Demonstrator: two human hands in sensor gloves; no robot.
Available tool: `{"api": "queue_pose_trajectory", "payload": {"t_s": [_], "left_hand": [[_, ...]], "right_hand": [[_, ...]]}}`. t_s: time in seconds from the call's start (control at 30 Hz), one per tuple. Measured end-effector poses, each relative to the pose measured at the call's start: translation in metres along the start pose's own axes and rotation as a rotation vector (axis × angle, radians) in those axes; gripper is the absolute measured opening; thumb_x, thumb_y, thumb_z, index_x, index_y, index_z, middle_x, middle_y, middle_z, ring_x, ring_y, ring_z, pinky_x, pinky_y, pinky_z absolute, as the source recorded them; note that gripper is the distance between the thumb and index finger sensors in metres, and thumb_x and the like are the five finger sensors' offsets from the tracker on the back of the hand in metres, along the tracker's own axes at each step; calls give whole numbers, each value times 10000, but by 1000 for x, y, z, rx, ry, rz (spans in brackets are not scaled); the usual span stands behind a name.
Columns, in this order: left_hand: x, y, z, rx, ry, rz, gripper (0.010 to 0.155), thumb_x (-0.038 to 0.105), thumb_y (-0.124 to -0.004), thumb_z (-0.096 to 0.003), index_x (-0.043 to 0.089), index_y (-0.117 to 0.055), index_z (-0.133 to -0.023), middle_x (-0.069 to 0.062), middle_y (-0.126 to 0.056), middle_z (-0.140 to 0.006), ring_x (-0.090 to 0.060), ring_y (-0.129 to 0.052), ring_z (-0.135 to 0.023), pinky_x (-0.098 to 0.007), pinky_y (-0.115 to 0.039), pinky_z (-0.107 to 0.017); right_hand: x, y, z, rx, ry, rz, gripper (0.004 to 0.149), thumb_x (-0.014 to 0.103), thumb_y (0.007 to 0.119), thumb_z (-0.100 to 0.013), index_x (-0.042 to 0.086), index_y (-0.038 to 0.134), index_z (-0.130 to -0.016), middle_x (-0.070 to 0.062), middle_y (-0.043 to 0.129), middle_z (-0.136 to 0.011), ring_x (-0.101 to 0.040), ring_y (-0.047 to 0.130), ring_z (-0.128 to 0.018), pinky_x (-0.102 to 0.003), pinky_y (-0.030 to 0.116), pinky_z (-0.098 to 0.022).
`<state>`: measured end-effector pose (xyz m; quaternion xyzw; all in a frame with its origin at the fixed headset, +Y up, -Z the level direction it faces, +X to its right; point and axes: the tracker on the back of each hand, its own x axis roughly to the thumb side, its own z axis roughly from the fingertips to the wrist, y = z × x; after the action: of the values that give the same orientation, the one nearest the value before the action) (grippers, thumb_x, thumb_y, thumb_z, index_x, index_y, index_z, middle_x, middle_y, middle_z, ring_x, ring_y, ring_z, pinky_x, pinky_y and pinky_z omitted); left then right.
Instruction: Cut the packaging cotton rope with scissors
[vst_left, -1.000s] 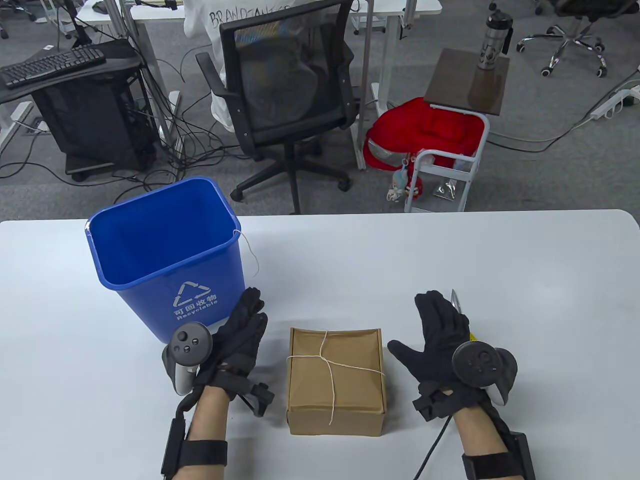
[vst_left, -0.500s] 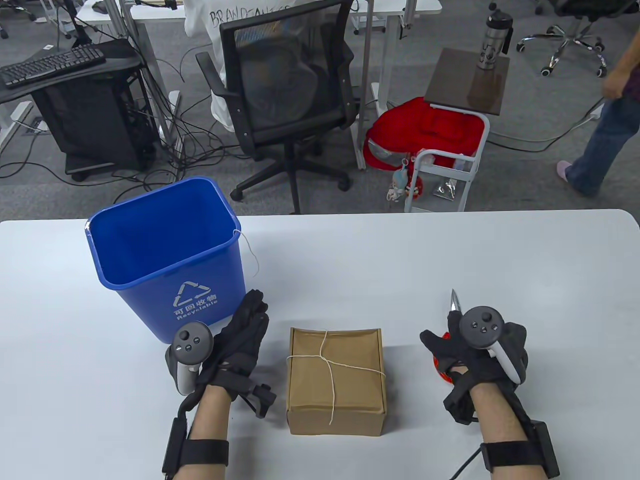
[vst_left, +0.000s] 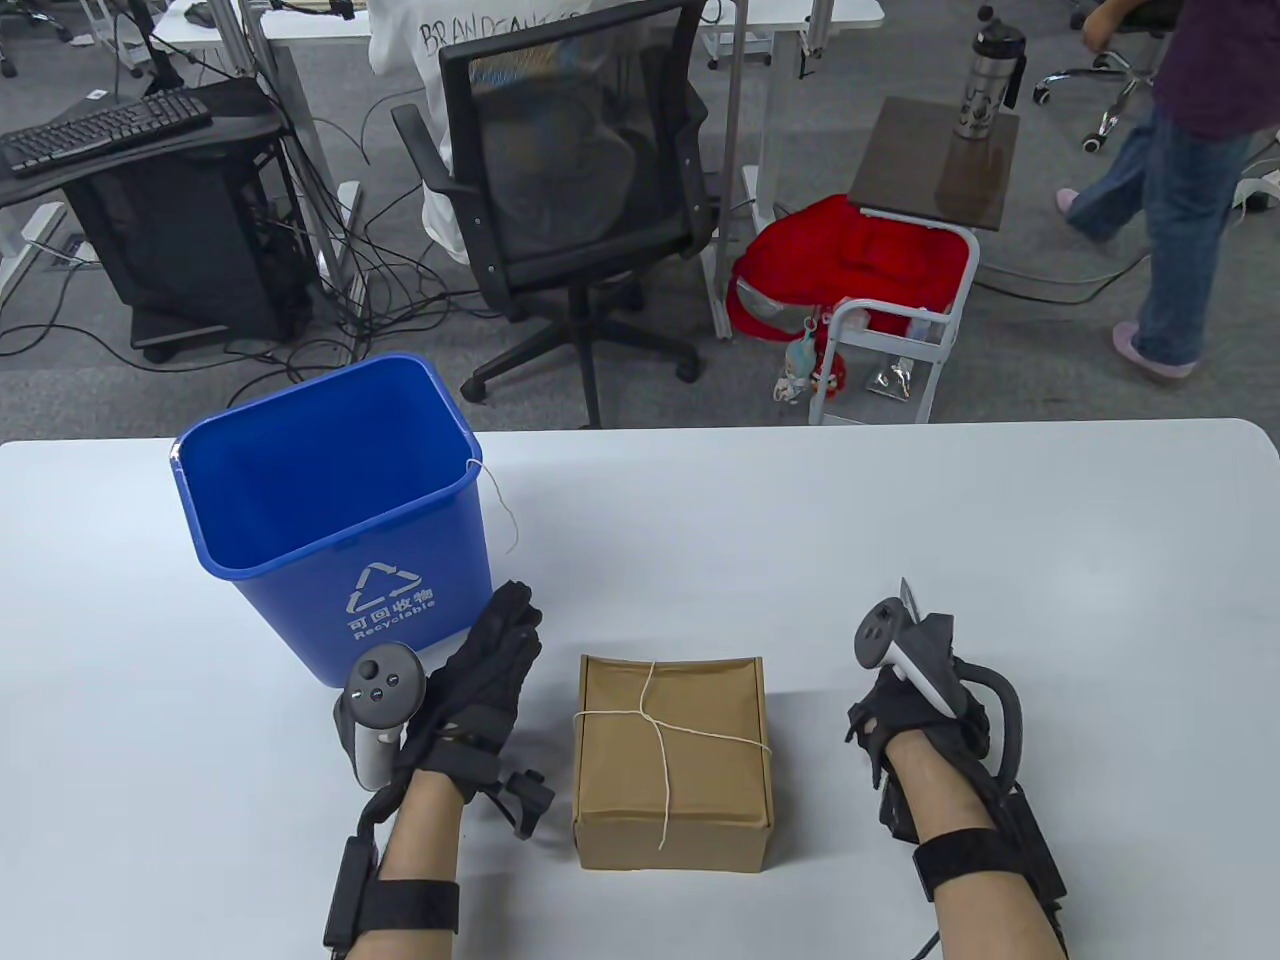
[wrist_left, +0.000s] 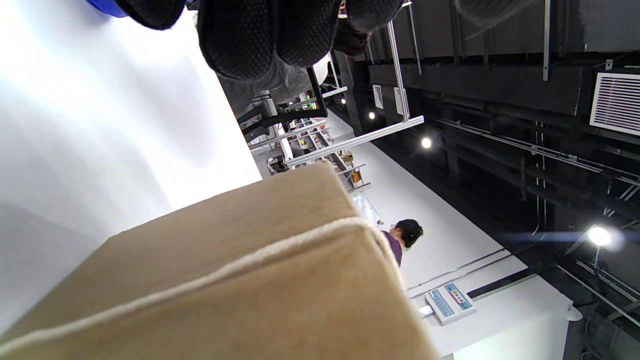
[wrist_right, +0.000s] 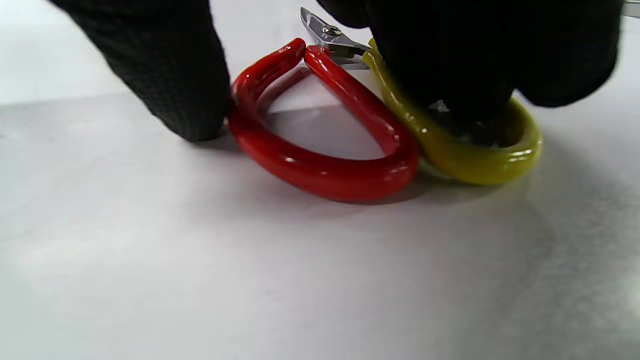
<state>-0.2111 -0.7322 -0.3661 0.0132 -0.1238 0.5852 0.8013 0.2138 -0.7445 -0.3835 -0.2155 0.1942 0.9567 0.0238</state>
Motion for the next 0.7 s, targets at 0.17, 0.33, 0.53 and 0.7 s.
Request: {"api": "queue_pose_trajectory", "payload": {"t_s": [0.17,0.33,0.53,0.7], "left_hand": [[0,0,0,1,-3,10,678,491,-602,-613,163,-404,-1172,-269,-542,-1128,-565,-686,-930,-741,-518,-639],[0,0,-1,0,-2,23,679,492,-602,-613,163,-402,-1173,-270,-540,-1128,-565,-685,-930,-741,-517,-640],[0,3,0,7,0,35,677,492,-600,-614,164,-402,-1172,-268,-540,-1129,-564,-683,-932,-740,-517,-640],[-1,6,1,17,5,36,675,490,-598,-615,160,-406,-1172,-271,-541,-1127,-566,-685,-929,-740,-517,-639]], "right_hand": [[1,1,-3,-39,55,-35,1023,446,972,-402,-40,348,-1051,-459,681,-888,-608,839,-689,-795,665,-500],[-7,0,-8,-1,78,-76,1064,481,1003,-364,-40,331,-1002,-425,671,-881,-557,859,-670,-815,617,-520],[-24,-9,-9,34,58,-297,1037,508,1008,-352,-18,362,-970,-371,685,-862,-579,842,-688,-876,625,-450],[-38,-20,-2,49,-160,-747,1018,485,1019,-339,3,384,-973,-378,668,-877,-408,917,-495,-780,685,-464]]}}
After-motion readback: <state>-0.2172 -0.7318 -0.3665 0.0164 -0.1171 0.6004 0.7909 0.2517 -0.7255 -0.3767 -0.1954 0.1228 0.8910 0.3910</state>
